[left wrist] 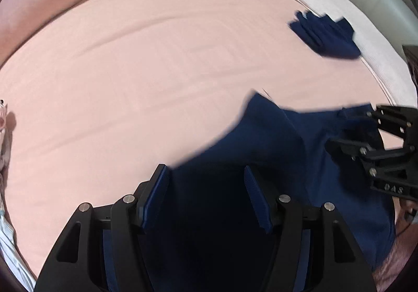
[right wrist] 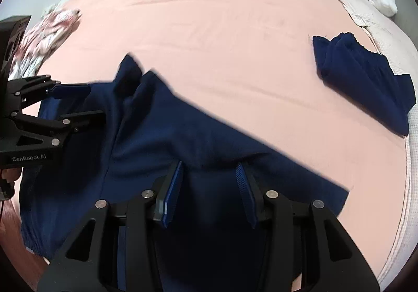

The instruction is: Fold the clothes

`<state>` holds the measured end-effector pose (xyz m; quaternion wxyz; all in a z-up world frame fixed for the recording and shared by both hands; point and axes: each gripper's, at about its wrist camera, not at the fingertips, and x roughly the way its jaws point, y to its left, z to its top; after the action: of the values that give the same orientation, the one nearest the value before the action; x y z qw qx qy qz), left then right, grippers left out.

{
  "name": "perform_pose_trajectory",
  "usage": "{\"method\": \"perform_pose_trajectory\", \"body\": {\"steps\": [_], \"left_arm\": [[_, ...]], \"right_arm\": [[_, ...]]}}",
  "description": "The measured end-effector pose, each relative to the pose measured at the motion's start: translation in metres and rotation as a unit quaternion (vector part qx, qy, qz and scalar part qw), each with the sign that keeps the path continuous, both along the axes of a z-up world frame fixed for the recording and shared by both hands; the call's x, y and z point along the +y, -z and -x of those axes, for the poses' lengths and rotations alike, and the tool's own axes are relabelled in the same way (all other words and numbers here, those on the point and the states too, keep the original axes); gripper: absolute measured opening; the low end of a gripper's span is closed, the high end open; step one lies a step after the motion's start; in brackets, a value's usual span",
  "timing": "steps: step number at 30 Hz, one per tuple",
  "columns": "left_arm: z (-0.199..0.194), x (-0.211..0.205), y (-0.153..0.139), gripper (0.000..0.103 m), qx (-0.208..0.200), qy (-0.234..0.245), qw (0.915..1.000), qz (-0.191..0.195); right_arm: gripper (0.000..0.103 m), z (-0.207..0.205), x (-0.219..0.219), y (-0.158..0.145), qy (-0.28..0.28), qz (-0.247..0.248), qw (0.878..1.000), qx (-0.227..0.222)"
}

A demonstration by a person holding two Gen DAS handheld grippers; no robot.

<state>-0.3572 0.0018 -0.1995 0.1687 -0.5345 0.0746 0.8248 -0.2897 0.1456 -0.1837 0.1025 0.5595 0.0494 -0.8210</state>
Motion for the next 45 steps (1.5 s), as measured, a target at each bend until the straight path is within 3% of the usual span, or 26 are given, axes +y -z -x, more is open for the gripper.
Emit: {"method": "perform_pose_trajectory", "body": {"steps": [4, 6, 9, 13, 15, 18, 22, 26, 29, 33, 35, 40, 42, 45], "left_arm": [[0.001, -0.015, -0.008, 0.062, 0.017, -0.047, 0.9987, -0.008], [-0.008, -0.018, -0.021, 0.062, 0.029, -0.057, 0.9975, -0.031], [-0.035, -0.003, -0.043, 0.062, 0.056, -0.013, 0.9956, -0.074], [-0.065, 0.035, -0.042, 0.062, 0.062, 0.071, 0.9955, -0.015], [-0.058, 0.064, -0.033, 0.055, 0.066, 0.082, 0.9939, 0.033], [-0.033, 0.080, -0.008, 0.056, 0.056, 0.060, 0.9918, 0.098], [-0.018, 0.075, -0.008, 0.056, 0.058, 0.019, 0.9931, 0.100], [-0.022, 0.061, -0.021, 0.053, 0.082, -0.011, 0.9929, 0.086], [-0.040, 0.050, -0.035, 0.054, 0.087, -0.019, 0.9939, 0.064], [-0.067, 0.035, -0.053, 0.054, 0.084, -0.031, 0.9952, 0.039], [-0.080, 0.027, -0.063, 0.054, 0.083, -0.038, 0.9955, 0.027], [-0.115, 0.008, -0.085, 0.054, 0.076, -0.052, 0.9957, -0.006], [-0.145, 0.005, -0.084, 0.054, 0.046, -0.047, 0.9974, -0.029], [-0.200, 0.006, -0.078, 0.054, 0.027, -0.022, 0.9994, -0.008]], "right_arm": [[0.043, 0.015, 0.003, -0.007, 0.010, 0.002, 1.000, 0.024], [0.043, 0.014, 0.010, -0.016, 0.020, 0.018, 0.999, 0.029], [0.043, 0.000, 0.025, -0.028, 0.033, 0.023, 0.999, 0.032], [0.043, -0.019, 0.049, -0.025, 0.056, -0.015, 0.998, 0.028], [0.043, -0.025, 0.061, -0.017, 0.065, -0.025, 0.997, 0.021], [0.044, -0.031, 0.076, -0.007, 0.071, -0.029, 0.997, 0.015], [0.044, -0.036, 0.084, -0.009, 0.068, -0.042, 0.996, 0.029], [0.044, -0.041, 0.092, -0.012, 0.096, -0.046, 0.993, 0.047], [0.047, -0.045, 0.110, -0.018, 0.124, 0.022, 0.991, 0.054], [0.047, -0.039, 0.115, -0.003, 0.124, 0.000, 0.991, 0.043], [0.047, -0.042, 0.118, -0.011, 0.137, 0.008, 0.990, 0.045], [0.047, -0.075, 0.110, -0.044, 0.136, 0.054, 0.988, 0.054], [0.048, -0.093, 0.102, -0.051, 0.132, 0.075, 0.987, 0.044], [0.048, -0.136, 0.090, -0.048, 0.127, 0.104, 0.986, 0.023]]}}
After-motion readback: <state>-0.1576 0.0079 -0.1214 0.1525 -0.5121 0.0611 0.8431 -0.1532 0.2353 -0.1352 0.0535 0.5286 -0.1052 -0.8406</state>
